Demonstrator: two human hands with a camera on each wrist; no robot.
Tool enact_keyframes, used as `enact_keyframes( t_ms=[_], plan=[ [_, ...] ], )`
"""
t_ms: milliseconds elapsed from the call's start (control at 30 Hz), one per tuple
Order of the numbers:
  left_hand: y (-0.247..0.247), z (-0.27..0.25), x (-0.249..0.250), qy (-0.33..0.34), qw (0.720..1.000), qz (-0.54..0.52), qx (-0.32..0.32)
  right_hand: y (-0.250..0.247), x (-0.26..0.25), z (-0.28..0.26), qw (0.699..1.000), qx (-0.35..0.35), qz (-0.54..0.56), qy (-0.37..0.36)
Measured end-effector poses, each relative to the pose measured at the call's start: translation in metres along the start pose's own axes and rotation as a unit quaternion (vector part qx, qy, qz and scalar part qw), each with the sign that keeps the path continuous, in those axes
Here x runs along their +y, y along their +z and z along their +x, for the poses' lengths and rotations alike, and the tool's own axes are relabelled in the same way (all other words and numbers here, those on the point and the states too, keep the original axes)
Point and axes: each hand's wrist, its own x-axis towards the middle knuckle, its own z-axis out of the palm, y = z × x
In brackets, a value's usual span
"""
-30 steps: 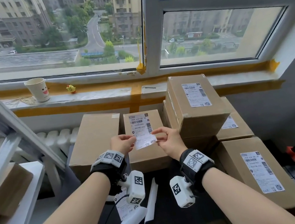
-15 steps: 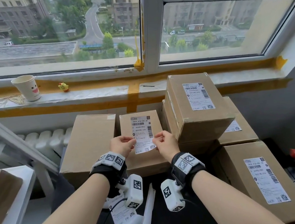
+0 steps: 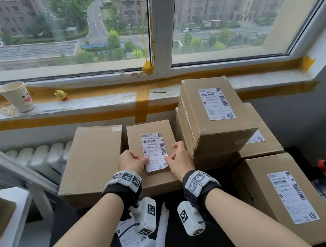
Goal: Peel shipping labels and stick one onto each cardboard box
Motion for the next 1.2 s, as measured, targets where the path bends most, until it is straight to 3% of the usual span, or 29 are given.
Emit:
enact_keyframes(
  t_ms=[500, 700, 767, 867, 967, 1100, 1200],
  plan=[
    [0.001, -0.001, 0.015, 0.015, 0.992, 0.126, 0.012, 0.002, -0.007, 0.006, 0.997, -0.024, -0.068, 0.014],
    [0.001, -0.006, 0.011, 0.061, 0.985, 0.163, 0.009, -0.005, -0.008, 0.002, 0.991, -0.032, -0.128, -0.009],
    [-0.001, -0.009, 0.007, 0.081, 0.981, 0.174, 0.002, -0.006, -0.004, -0.001, 0.987, -0.03, -0.15, -0.043],
    [-0.004, -0.014, -0.002, 0.121, 0.974, 0.19, -0.015, -0.002, 0.004, -0.01, 0.964, -0.026, -0.213, -0.154],
    [-0.009, -0.023, -0.014, 0.195, 0.952, 0.234, -0.036, 0.007, 0.013, -0.021, 0.939, -0.073, -0.246, -0.229],
    [-0.016, -0.036, -0.039, 0.304, 0.891, 0.33, -0.068, 0.02, 0.023, -0.042, 0.908, -0.126, -0.311, -0.252],
    [-0.02, -0.042, -0.053, 0.334, 0.857, 0.374, -0.12, 0.031, 0.021, -0.054, 0.902, -0.147, -0.312, -0.261]
  ],
)
